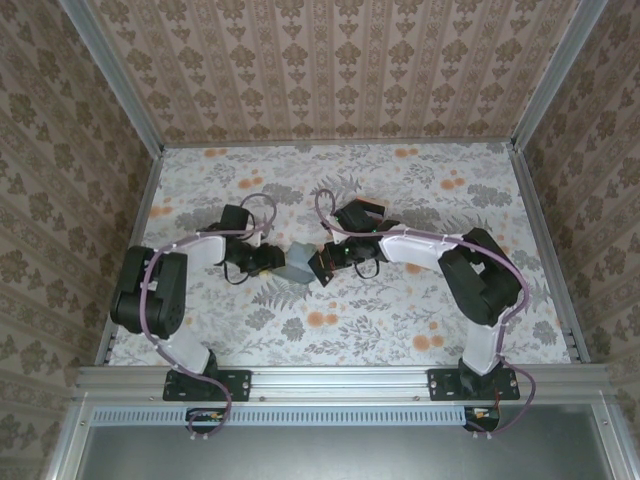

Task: Put the credit cards into the card holder
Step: Rotate the card holder at the center of the table.

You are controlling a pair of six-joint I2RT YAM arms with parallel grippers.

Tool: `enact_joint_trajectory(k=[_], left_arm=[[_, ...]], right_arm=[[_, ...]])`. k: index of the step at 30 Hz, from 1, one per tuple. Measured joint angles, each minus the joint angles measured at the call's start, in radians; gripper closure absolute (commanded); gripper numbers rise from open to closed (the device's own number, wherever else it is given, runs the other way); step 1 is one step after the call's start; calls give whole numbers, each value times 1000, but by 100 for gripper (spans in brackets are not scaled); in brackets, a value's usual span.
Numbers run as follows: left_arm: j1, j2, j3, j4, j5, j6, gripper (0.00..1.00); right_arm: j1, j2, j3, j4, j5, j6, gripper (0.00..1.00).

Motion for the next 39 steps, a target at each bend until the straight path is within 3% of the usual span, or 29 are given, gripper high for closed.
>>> enact_joint_trajectory(k=[14, 26, 31, 34, 37, 39], left_arm=[[-280, -135, -95, -5, -77, -153, 54], [-463, -58, -79, 164, -141, -327, 50], [-494, -42, -32, 181, -185, -352, 43], [-494, -55, -11, 159, -239, -345, 32], [-484, -116, -10, 115, -290, -335, 23], [-472, -175, -10, 88, -315, -330, 22]], right_arm=[[-44, 199, 309, -148, -50, -117, 100], [-51, 225, 358, -221, -105, -156, 100], [-58, 213, 357, -223, -105, -154, 100], [-63, 187, 352, -225, -105, -151, 100], [-69, 161, 352, -226, -105, -150, 100], [-72, 148, 352, -226, -105, -148, 100]])
